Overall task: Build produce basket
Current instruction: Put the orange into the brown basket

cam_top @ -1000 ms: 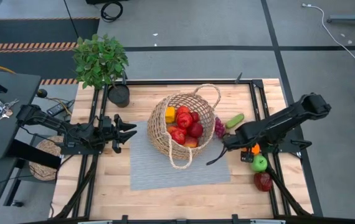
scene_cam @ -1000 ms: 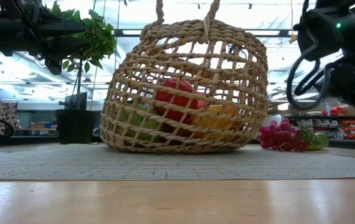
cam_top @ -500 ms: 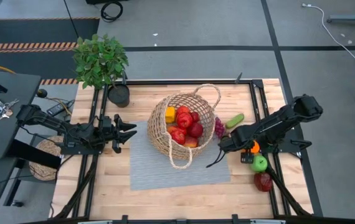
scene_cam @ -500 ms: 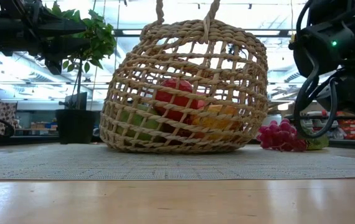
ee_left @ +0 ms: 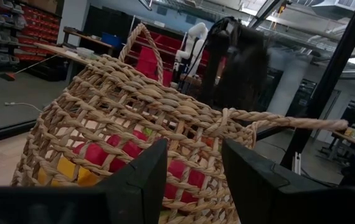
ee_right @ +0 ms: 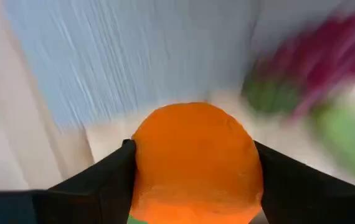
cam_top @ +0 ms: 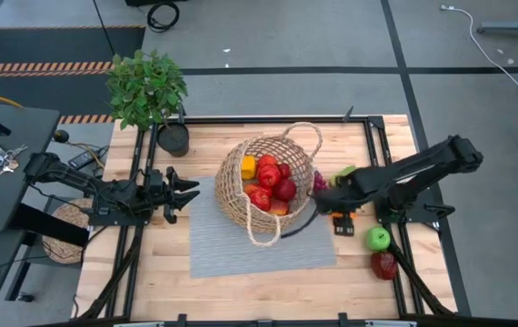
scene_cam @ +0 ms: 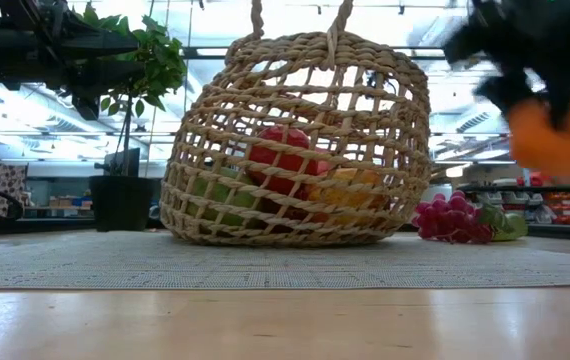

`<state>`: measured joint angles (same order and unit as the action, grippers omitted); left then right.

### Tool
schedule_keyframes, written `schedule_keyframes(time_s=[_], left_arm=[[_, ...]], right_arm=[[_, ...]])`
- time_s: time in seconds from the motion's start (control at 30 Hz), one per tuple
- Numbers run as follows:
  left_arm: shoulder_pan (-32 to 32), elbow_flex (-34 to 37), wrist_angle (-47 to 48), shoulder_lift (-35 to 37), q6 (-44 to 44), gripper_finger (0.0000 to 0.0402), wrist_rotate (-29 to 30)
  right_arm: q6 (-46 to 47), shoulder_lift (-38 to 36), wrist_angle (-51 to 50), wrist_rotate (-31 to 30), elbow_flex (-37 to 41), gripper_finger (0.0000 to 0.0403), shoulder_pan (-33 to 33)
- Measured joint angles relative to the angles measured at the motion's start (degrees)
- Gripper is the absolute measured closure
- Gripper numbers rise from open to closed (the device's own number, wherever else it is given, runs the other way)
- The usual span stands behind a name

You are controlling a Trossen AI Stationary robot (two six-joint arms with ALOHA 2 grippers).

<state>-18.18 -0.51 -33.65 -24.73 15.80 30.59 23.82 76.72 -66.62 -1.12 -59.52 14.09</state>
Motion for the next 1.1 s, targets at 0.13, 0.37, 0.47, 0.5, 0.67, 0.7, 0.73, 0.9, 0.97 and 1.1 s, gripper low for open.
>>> schedule_keyframes(time_s=[0.13,0.37,0.47,0.5,0.67,0.7,0.73,0.9,0.97,1.1], left_arm=[[0.0,0.0,0.0,0.0,0.01,0.0241,0.0],[0.0,0.0,0.0,0.02,0.01,0.0241,0.0],[-0.02,0.0,0.0,0.0,0.0,0.0241,0.0],[-0.01,0.0,0.0,0.01,0.01,0.0241,0.0],[-0.02,0.0,0.0,0.0,-0.02,0.0241,0.0],[-0.01,0.0,0.0,0.01,-0.02,0.0241,0.0],[0.0,0.0,-0.01,0.02,0.0,0.0241,0.0],[0.0,0.0,0.01,0.0,0.02,0.0241,0.0],[-0.01,0.0,-0.02,0.02,0.0,0.0241,0.0],[-0.01,0.0,-0.02,0.02,0.0,0.0241,0.0]], right_arm=[[-0.67,-4.54,4.62,-6.09,-7.21,0.0122,-0.02],[-8.42,-11.53,22.45,-12.23,-10.81,0.0121,-0.04],[-14.51,-13.1,31.11,-12.29,-10.27,0.012,-0.18],[-16.74,-13.21,33.54,-12.31,-10.15,0.012,-0.39],[-23.56,-12.22,42.53,-11.68,-9.95,0.012,-2.26],[-23.94,-11.92,43.44,-10.79,-9.95,0.012,-2.74],[-24.13,-11.4,44.35,-9.74,-9.95,0.012,-3.27],[-24.26,-8.6,47.25,-6.43,-9.95,0.012,-5.37],[-24.26,-7.35,48.26,-6.25,-9.95,0.012,-5.8],[-25.62,-5.35,50.2,-3.55,-9.93,0.012,-5.84]])
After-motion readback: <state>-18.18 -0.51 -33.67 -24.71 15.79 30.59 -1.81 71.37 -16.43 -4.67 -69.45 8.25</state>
